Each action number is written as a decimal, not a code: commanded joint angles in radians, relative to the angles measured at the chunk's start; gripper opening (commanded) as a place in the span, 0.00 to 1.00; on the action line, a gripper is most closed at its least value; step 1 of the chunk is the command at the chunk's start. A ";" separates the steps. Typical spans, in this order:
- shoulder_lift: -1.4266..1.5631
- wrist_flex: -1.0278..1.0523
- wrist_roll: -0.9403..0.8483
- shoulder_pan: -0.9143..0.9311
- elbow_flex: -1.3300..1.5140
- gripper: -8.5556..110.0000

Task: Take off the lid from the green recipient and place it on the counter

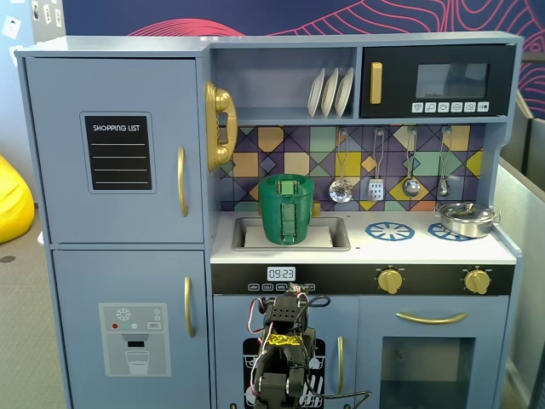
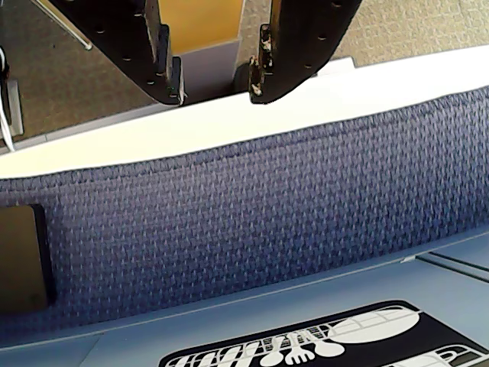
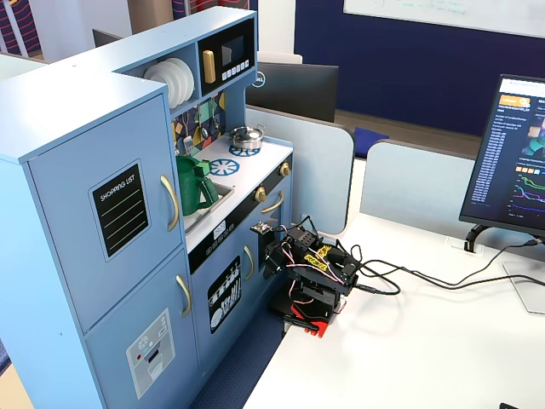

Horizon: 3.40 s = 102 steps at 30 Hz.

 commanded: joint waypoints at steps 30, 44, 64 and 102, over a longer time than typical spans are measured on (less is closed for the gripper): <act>-0.468 -0.282 0.078 0.006 -0.882 0.07; -0.588 -1.376 -0.032 -0.064 -0.848 0.38; -0.747 -1.226 -0.100 -0.015 -1.023 0.40; -0.908 -1.158 -0.104 -0.012 -1.129 0.35</act>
